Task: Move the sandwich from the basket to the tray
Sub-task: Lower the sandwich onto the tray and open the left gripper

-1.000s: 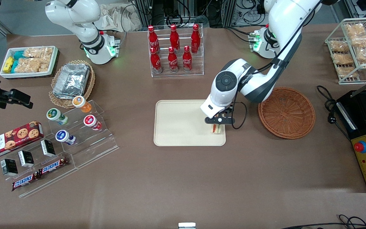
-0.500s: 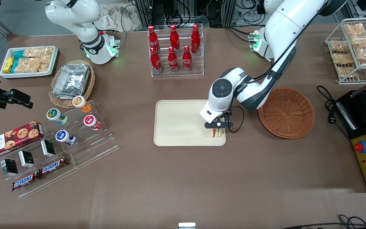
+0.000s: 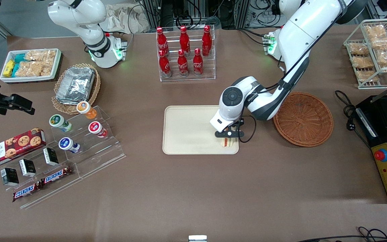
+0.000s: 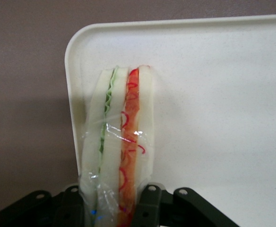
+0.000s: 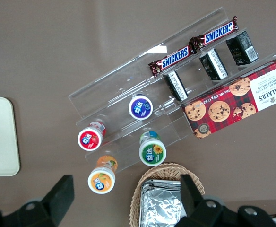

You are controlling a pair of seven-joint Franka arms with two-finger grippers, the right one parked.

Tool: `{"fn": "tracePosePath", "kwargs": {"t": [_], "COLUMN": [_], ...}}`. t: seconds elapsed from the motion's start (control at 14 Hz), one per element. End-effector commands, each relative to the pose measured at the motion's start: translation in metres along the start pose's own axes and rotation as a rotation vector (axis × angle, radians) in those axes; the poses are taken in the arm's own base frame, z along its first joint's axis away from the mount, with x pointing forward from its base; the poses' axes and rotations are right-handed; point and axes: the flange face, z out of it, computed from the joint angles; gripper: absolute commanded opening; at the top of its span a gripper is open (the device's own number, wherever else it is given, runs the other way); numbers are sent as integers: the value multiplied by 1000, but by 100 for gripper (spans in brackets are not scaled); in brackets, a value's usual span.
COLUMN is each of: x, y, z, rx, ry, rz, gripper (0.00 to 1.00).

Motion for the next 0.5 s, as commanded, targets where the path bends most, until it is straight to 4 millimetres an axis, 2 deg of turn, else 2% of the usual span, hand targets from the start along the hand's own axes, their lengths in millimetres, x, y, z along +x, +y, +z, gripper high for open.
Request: {"fn": "tracePosePath", "kwargs": {"t": [0.0, 0.29, 0.43], "x": [3, 11, 20], "y": [6, 4, 2], "z": [1, -19, -50], "rx": [9, 14, 38], "ry": [30, 46, 57], "rz": [1, -29, -55], "gripper": [100, 100, 100]}}
